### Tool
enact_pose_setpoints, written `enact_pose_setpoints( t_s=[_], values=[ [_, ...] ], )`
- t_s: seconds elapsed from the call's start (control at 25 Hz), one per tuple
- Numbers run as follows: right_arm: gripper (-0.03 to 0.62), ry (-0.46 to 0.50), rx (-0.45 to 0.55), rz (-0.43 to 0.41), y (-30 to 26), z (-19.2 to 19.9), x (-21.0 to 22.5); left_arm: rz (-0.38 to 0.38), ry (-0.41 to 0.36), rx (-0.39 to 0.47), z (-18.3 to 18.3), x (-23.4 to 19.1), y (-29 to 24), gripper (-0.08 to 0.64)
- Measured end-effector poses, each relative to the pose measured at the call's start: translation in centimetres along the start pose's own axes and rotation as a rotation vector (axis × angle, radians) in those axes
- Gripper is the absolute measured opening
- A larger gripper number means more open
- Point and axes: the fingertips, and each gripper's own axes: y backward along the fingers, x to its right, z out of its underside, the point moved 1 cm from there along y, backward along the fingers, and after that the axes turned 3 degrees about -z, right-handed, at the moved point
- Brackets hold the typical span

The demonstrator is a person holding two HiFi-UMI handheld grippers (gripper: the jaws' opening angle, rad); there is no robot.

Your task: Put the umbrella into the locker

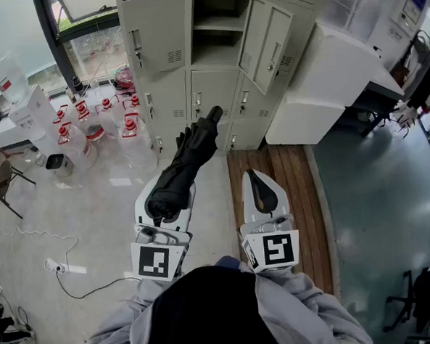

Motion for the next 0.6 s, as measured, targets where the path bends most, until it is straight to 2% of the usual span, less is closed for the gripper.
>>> enact_pose_setpoints(
  t_s=[0.28, 0.6],
  values=[
    [0.003, 0.001, 0.005, 0.010, -1.1, 0.5, 0.2, 0.009, 0.015, 0.006, 0.7, -0.4, -0.9, 0.209],
    [0.003, -0.029, 0.021, -0.013, -4.6, 1.9, 2.2, 0.018, 0.031, -0.010, 2.5, -1.1, -4.9, 0.209]
  ],
)
